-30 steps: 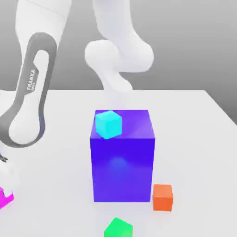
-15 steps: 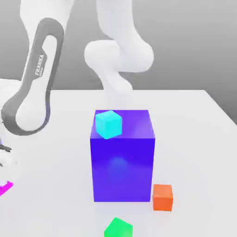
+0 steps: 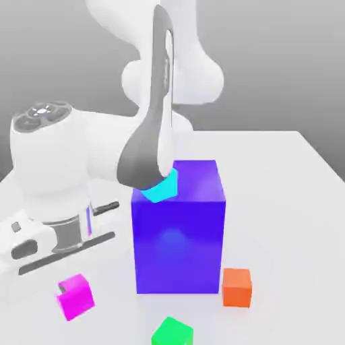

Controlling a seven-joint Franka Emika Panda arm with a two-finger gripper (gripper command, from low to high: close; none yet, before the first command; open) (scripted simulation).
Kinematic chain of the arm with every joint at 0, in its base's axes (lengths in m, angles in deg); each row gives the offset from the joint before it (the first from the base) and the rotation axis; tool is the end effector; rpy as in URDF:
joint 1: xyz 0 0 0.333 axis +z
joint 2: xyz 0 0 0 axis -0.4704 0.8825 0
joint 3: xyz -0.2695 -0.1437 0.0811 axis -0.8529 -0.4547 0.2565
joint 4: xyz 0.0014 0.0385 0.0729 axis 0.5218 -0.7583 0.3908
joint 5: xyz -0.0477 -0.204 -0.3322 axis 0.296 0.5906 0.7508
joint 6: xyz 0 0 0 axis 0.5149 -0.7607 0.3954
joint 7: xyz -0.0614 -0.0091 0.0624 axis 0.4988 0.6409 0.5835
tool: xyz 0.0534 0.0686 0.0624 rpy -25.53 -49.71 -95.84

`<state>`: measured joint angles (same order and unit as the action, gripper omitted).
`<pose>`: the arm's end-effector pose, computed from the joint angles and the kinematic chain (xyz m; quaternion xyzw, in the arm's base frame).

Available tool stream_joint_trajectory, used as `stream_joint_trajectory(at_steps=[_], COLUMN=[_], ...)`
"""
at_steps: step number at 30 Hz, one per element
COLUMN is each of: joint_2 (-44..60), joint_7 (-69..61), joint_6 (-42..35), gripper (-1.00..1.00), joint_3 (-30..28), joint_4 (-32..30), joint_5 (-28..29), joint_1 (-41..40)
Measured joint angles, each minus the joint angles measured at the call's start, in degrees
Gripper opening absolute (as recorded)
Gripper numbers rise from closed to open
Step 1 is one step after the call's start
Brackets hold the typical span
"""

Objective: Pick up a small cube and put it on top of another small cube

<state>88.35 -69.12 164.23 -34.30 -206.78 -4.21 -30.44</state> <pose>0.4944 -0.1163 0.2289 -0.9996 -0.0290 0.0000 0.0005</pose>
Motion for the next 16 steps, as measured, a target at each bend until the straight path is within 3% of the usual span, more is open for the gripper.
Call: stream_joint_trajectory(at_steps=[8, 12, 13, 16], joint_2=[-1.90, 3.96, 5.72, 5.71], joint_7=[-18.78, -20.94, -21.08, -21.08], joint_6=[-1.60, 4.01, 5.63, 5.63], gripper=[-1.00, -1.00, 1.00, 1.00], joint_3=[8.01, 9.14, 9.23, 9.23], joint_4=[-0.09, 0.28, 0.35, 0.35], joint_5=[3.82, 3.94, 3.82, 3.82], joint_1=[3.60, 3.81, 3.73, 3.73])
